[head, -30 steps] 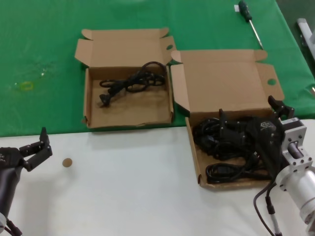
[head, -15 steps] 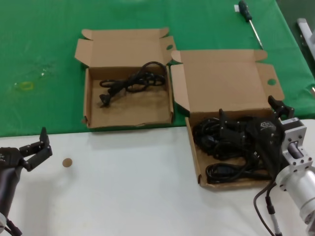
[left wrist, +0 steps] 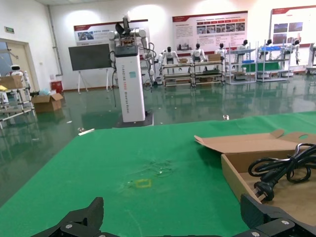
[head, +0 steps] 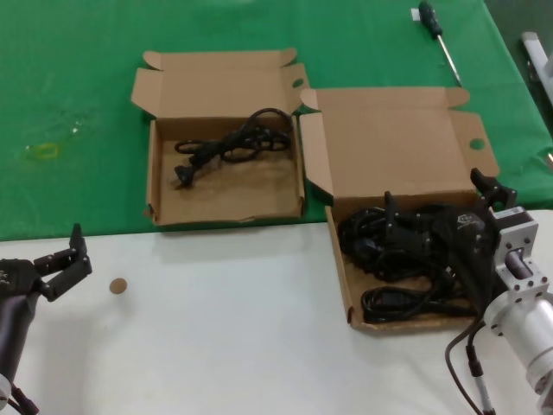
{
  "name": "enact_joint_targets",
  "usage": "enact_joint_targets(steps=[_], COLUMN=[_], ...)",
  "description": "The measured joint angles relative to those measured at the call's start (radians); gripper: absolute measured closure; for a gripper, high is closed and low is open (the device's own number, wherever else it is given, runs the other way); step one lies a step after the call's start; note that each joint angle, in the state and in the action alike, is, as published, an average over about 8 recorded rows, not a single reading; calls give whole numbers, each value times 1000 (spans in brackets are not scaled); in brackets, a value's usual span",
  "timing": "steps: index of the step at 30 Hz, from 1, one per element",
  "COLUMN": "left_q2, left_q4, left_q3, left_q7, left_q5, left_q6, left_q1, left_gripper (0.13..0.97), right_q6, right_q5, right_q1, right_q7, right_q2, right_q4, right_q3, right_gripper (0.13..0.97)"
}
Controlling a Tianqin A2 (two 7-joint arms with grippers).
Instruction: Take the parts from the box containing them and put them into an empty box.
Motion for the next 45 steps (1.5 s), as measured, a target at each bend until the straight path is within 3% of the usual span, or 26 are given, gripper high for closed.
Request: enact_joint_targets(steps=[45], left_q2=[0], left_q4=[0], left_q3=[0], left_q7=[0], left_q5=[0], left_q6=[0], left_q1=[0], left_gripper=[132], right_q6=[0], right_q5=[0], right_q1=[0], right_q7=[0], right_q2=[0], right_q4=[0], right_q3=[0], right_gripper=[129])
